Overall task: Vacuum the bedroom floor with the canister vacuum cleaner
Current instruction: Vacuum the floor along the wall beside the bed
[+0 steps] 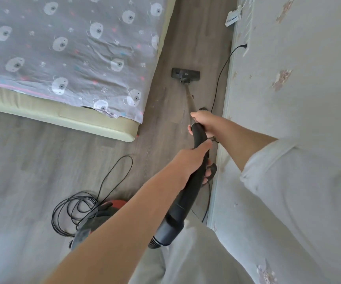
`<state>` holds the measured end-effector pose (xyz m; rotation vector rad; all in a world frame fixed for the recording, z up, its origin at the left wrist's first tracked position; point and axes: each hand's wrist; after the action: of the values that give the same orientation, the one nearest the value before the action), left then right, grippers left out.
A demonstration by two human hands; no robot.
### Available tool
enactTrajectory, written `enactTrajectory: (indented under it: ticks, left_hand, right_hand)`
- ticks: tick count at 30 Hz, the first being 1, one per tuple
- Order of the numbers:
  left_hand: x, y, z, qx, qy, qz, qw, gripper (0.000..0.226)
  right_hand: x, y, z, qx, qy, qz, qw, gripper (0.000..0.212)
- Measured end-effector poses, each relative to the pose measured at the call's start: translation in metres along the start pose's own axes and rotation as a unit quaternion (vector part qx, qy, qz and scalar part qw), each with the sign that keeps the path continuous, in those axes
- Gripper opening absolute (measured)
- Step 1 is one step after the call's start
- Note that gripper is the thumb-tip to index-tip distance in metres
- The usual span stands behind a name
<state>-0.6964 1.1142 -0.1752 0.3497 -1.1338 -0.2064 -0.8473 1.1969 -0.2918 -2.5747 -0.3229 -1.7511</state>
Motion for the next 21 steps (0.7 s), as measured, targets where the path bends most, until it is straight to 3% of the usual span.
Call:
enactTrajectory:
  ticks: [6,9,12,16,21]
  left_hand:
    - [-0.006,-0.027,0.019,0.027,-0.012,0.051,0.998,0.043]
    - [0.025,-0.036,-0.016,0.006,-0.040,0.063,0.997,0.043]
    - [0.077,-0.046,-0.068,-0.048,-0.087,0.071,0.993,0.045]
    - [0.142,-0.055,-0.100,-0.025,-0.151,0.021,0.988,0.044]
    - [0.137,-0.045,-0.073,0.051,-0.182,-0.058,0.980,0.037]
  right_hand:
    - [-0.028,0.039,-0.021,0.054,-0.014,-0.043,0.998,0.020]
    - [-0.012,0.063,0.016,0.066,0.016,-0.070,0.995,0.017]
    - [0.020,0.089,0.081,0.032,0.049,-0.074,0.996,0.032]
    - [0.066,0.111,0.133,0.005,0.081,-0.080,0.993,0.046]
    - [0.075,0.100,0.109,0.004,0.067,-0.052,0.996,0.028]
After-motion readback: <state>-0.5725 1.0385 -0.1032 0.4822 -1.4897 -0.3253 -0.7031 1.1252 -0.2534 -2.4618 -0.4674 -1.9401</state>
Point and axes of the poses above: each hand's wrist, its own x-axis away from the middle knuckle, its own y-axis out of the palm, z = x × y, and after that the axes turned 9 degrees about -z, right-handed
